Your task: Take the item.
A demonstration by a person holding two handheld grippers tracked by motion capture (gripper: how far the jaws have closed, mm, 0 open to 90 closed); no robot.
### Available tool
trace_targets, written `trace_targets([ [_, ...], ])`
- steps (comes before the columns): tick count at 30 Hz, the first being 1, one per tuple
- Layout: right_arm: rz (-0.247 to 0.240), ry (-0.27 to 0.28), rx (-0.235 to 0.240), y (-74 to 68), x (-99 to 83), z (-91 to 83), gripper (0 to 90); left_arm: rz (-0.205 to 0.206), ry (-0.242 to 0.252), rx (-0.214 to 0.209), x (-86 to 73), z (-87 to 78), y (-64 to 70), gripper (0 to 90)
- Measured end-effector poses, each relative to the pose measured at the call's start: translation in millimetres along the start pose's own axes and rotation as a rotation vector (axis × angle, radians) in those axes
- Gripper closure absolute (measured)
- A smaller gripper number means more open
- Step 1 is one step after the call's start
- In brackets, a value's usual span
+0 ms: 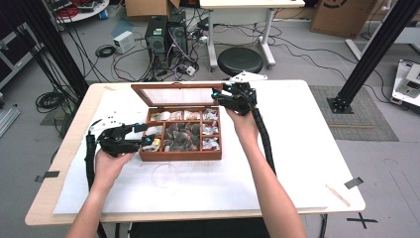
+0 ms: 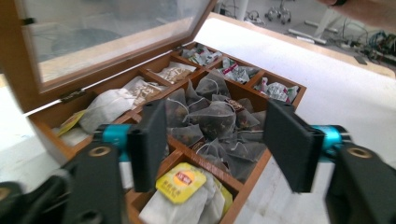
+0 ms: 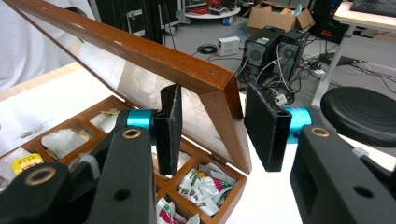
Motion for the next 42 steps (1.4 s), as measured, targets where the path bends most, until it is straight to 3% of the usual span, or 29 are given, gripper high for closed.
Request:
trace_targets([
  [5,0.0,0.001,0.003,0.2,0.0,0.2,58.0,0.034,-0.023,0.001,0.9,15.8,3.0,48.7],
  [10,0.0,0.001,0.001,0.1,0.1,0.2,58.0,-0.028,-0.044,0.002,-4.7,30.3,1.2,42.7],
  [13,0.0,0.001,0.002,0.1,0.1,0.3,58.0,-0.039,-0.065,0.023,-7.6,36.8,0.2,37.2],
  [16,-0.001,0.001,0.002,0.2,0.2,0.3,58.0,-0.057,-0.086,0.012,-8.2,42.3,0.5,37.2],
  [20,-0.002,0.001,0.001,0.1,0.2,0.2,58.0,-0.048,-0.131,-0.015,-7.4,52.9,4.9,39.0],
  [25,-0.003,-0.001,-0.001,-0.4,0.3,-0.2,58.0,-0.02,-0.179,-0.045,-9.5,66.8,11.3,47.1],
  [29,-0.006,-0.003,-0.001,-0.7,0.4,-0.4,58.0,-0.031,-0.205,-0.049,-14.1,71.4,11.3,53.3],
  [40,-0.003,0.001,0.001,0.1,0.3,0.0,57.7,-0.052,-0.255,-0.023,-20.6,76.3,8.5,65.6],
  [42,-0.002,0.0,0.001,-0.2,0.3,-0.2,57.7,-0.051,-0.261,-0.024,-21.2,76.6,7.7,73.3],
])
Point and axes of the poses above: each handheld gripper's, and its own axes: z roughly forward along the jaws, x roughly out of its top, y roughly to its right, the point moved 5 cm from there along z, roughly forward along the jaws, and after that the axes turned 13 degrees about y, right-handed, at the moved point
